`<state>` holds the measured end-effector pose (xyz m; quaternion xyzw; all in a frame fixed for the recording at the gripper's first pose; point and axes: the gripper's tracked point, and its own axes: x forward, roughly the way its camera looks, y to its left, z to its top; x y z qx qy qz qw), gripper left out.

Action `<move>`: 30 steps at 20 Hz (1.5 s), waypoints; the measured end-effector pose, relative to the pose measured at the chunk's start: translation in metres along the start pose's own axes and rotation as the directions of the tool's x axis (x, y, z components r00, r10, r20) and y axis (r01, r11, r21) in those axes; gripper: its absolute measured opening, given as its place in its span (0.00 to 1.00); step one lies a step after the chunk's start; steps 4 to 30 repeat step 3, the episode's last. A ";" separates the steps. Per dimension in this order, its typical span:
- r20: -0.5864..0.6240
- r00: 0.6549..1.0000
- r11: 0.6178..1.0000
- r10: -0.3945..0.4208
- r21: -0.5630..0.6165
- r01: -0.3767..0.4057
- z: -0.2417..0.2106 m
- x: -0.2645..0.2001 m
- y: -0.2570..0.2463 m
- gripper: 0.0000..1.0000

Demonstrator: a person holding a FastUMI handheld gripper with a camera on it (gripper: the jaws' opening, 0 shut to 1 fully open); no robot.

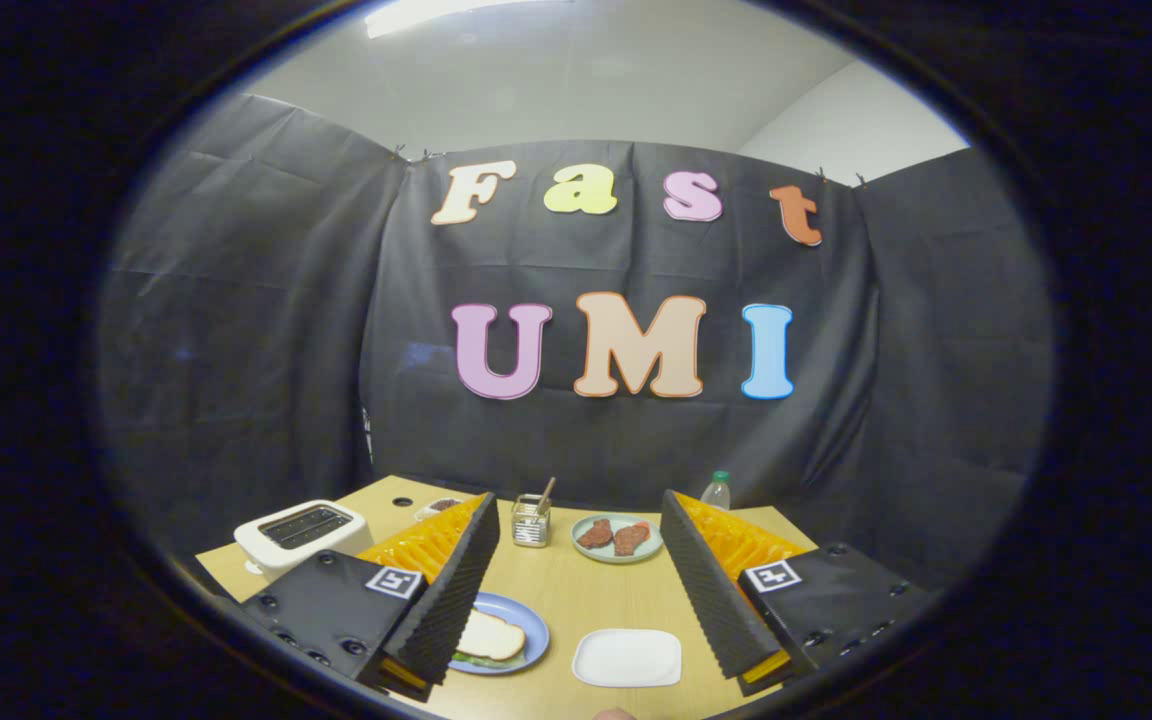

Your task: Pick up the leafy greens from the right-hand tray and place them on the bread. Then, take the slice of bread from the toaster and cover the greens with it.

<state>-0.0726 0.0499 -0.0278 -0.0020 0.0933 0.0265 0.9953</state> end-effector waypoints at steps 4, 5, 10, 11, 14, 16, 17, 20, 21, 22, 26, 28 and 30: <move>0.031 0.999 1.000 -0.012 0.018 0.011 0.010 -0.003 -0.001 1.00; 0.031 0.999 1.000 -0.012 0.018 0.011 0.010 -0.003 -0.001 1.00; 0.031 0.999 1.000 -0.012 0.018 0.011 0.010 -0.003 -0.001 1.00; 0.031 0.999 1.000 -0.012 0.018 0.011 0.010 -0.003 -0.001 1.00; 0.031 0.999 1.000 -0.012 0.018 0.011 0.010 -0.003 -0.001 1.00; 0.031 0.999 1.000 -0.012 0.018 0.011 0.010 -0.003 -0.001 1.00; 0.031 0.999 1.000 -0.012 0.018 0.011 0.010 -0.003 -0.001 1.00; 0.031 0.999 1.000 -0.012 0.018 0.011 0.010 -0.003 -0.001 1.00; 0.031 0.999 1.000 -0.012 0.018 0.011 0.010 -0.003 -0.001 1.00; 0.031 0.999 1.000 -0.012 0.018 0.011 0.010 -0.003 -0.001 1.00; 0.031 0.999 1.000 -0.012 0.018 0.011 0.010 -0.003 -0.001 1.00; 0.031 0.999 1.000 -0.012 0.018 0.011 0.010 -0.003 -0.001 1.00; 0.031 0.999 1.000 -0.012 0.018 0.011 0.010 -0.003 -0.001 1.00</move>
